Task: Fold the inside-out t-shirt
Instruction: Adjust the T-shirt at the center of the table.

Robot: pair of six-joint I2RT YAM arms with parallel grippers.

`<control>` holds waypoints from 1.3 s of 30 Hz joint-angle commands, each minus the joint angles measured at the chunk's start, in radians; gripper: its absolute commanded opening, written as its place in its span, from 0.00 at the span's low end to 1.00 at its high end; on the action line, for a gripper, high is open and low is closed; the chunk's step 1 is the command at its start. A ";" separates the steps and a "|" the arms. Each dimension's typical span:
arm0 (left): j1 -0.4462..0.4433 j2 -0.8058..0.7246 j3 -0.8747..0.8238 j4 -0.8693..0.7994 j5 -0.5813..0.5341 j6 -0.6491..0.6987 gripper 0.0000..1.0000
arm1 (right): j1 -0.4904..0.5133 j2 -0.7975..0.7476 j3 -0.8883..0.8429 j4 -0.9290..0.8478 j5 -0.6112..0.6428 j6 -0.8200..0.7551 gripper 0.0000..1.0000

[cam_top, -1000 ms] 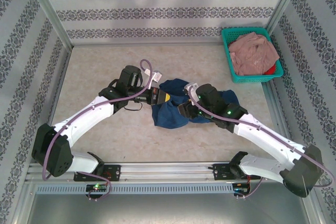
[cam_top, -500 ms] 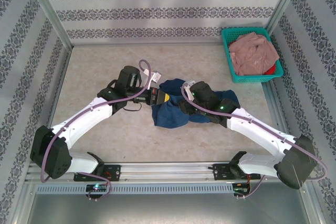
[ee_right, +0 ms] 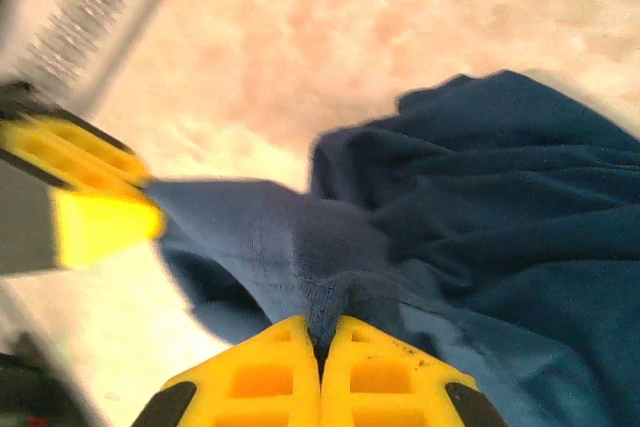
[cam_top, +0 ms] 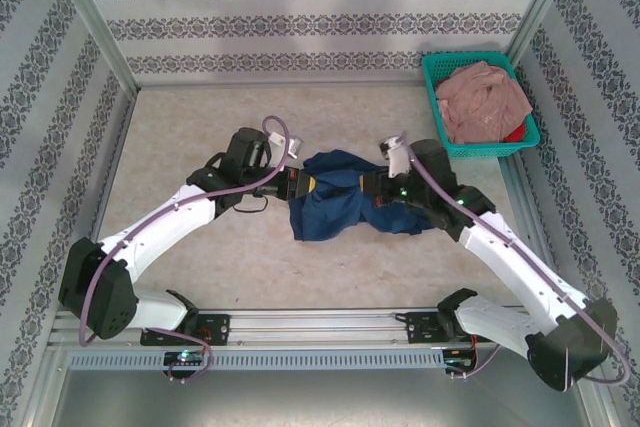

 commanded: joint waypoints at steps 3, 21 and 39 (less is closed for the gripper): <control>-0.004 0.015 -0.028 0.019 -0.064 0.040 0.10 | -0.041 -0.005 -0.020 0.118 -0.294 0.218 0.00; -0.159 0.071 0.016 0.016 -0.326 0.081 0.64 | -0.051 0.048 -0.057 0.237 -0.343 0.343 0.00; -0.075 -0.023 -0.103 0.508 0.450 -0.119 0.06 | -0.103 -0.005 -0.037 0.027 -0.108 0.221 0.00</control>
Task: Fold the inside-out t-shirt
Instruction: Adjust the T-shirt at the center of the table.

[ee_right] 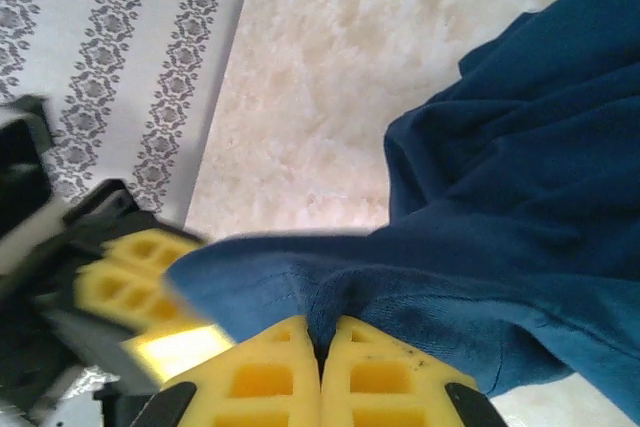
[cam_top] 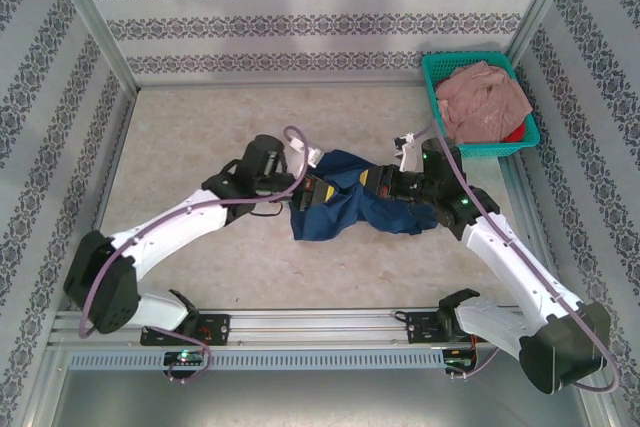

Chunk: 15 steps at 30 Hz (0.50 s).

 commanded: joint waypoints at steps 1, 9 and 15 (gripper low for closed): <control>0.016 -0.027 -0.060 0.326 0.373 -0.185 0.06 | -0.003 -0.007 0.032 -0.078 0.069 -0.071 0.00; 0.020 -0.026 -0.060 0.040 0.298 -0.017 0.19 | -0.007 0.039 0.076 -0.186 -0.004 -0.169 0.00; 0.015 -0.007 0.006 -0.259 -0.358 -0.012 0.49 | 0.014 0.089 0.034 -0.091 -0.117 -0.101 0.00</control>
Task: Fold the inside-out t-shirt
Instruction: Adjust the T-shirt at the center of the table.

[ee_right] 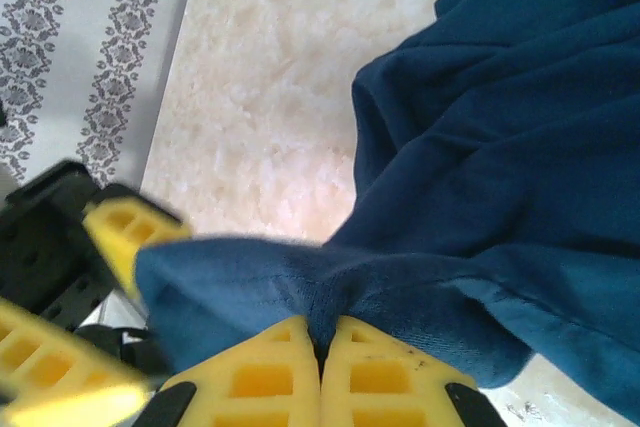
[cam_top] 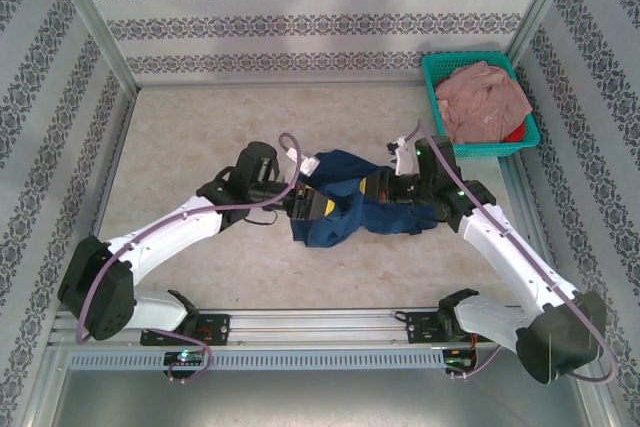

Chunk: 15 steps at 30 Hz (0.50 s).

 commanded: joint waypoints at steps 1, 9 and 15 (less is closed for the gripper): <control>-0.009 0.004 0.043 -0.197 -0.388 0.041 0.52 | 0.028 0.025 -0.021 0.064 -0.069 0.038 0.00; -0.178 -0.072 0.047 -0.301 -0.661 0.018 0.63 | 0.068 0.077 -0.017 0.131 -0.042 0.097 0.00; -0.229 -0.041 0.064 -0.366 -0.790 -0.085 0.79 | 0.069 0.093 -0.008 0.126 -0.039 0.093 0.00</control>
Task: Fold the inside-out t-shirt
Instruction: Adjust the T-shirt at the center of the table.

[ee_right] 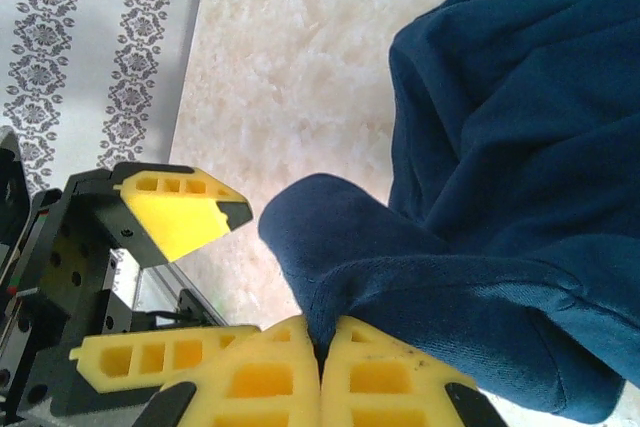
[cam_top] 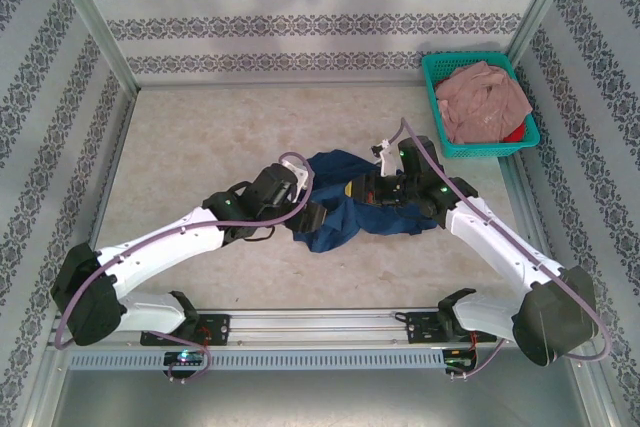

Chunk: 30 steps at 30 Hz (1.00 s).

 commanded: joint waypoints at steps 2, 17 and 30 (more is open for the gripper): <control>-0.045 0.041 0.052 -0.084 -0.110 -0.100 0.81 | 0.003 0.008 0.011 0.023 -0.003 0.012 0.00; -0.085 0.284 0.165 -0.032 -0.050 -0.109 0.44 | -0.001 -0.003 0.001 0.026 0.000 0.010 0.00; -0.056 0.257 0.149 -0.127 -0.166 -0.001 0.63 | -0.041 -0.020 0.013 -0.015 0.000 -0.006 0.00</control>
